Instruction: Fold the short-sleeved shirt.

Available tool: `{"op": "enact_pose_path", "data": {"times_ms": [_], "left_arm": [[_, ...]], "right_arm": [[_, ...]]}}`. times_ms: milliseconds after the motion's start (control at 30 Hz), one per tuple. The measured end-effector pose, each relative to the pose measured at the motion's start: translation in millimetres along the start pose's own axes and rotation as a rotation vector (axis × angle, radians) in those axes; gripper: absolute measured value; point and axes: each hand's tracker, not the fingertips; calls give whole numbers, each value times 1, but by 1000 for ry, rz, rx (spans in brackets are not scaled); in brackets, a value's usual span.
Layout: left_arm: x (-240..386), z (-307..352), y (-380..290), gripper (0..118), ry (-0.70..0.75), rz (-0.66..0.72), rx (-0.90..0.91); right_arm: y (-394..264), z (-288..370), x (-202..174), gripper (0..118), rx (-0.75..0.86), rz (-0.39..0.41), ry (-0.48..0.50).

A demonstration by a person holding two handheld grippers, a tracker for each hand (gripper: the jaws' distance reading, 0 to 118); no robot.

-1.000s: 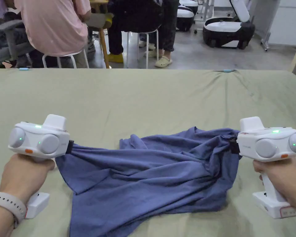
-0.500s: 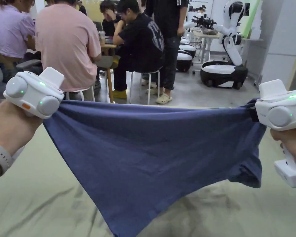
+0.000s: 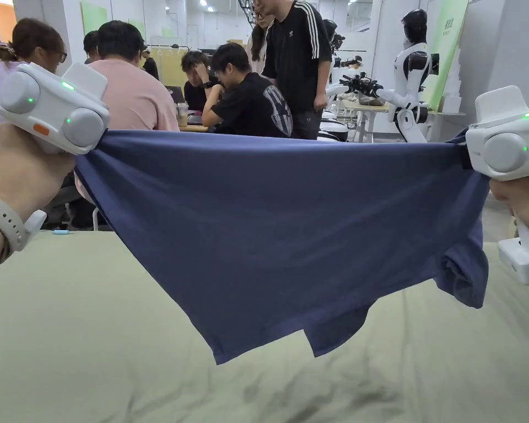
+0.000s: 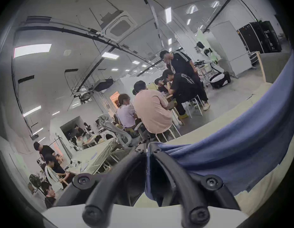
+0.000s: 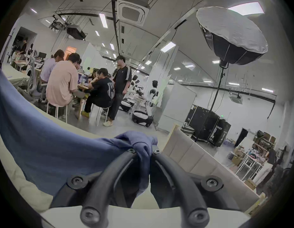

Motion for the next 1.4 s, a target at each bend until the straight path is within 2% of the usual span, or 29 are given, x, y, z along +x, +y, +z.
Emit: {"op": "enact_pose_path", "data": {"times_ms": [167,300,367,533,667,800,967,1100,1200,1233,1267,1300,1333,1367,1400], "left_arm": [[22,-36,-24,0,-27,20,-49],[65,-69,-73,0,-38,-36,-112],[82,-75,-94,0,-51,-43,-139],[97,-70,-120,0,-123,-35,-172],[99,-39,-134,0,-156,-59,-169],[97,6,-160,0,-219,-26,-196],[101,70,-234,1,-277,12,-286],[112,108,-306,1,-331,100,-422],[126,120,-347,1,-368,168,-494],[129,125,-356,2,-375,169,-496],[130,128,-362,14,-372,187,-512],[128,132,-362,39,-358,230,-511],[126,139,-358,72,-326,234,-471],[125,145,-351,105,-269,220,-436],[124,152,-341,115,-237,205,-385]], "right_arm": [[-31,-44,-13,10,-45,7,38],[-88,-81,-32,10,-139,-10,71],[-115,-92,-39,10,-167,5,77],[-156,-96,-29,10,-208,30,110],[-179,-75,-12,10,-232,49,138],[-214,-42,-5,10,-287,51,161],[-282,21,-27,10,-381,109,236],[-349,63,-46,10,-488,59,294],[-392,79,-57,11,-581,-34,323],[-402,85,-64,16,-602,-48,324],[-407,88,-66,32,-602,-48,318],[-410,93,-67,54,-591,-78,315],[-408,97,-66,73,-576,-103,321],[-398,105,-64,77,-552,-126,320],[-386,112,-64,78,-496,-149,324]]}}
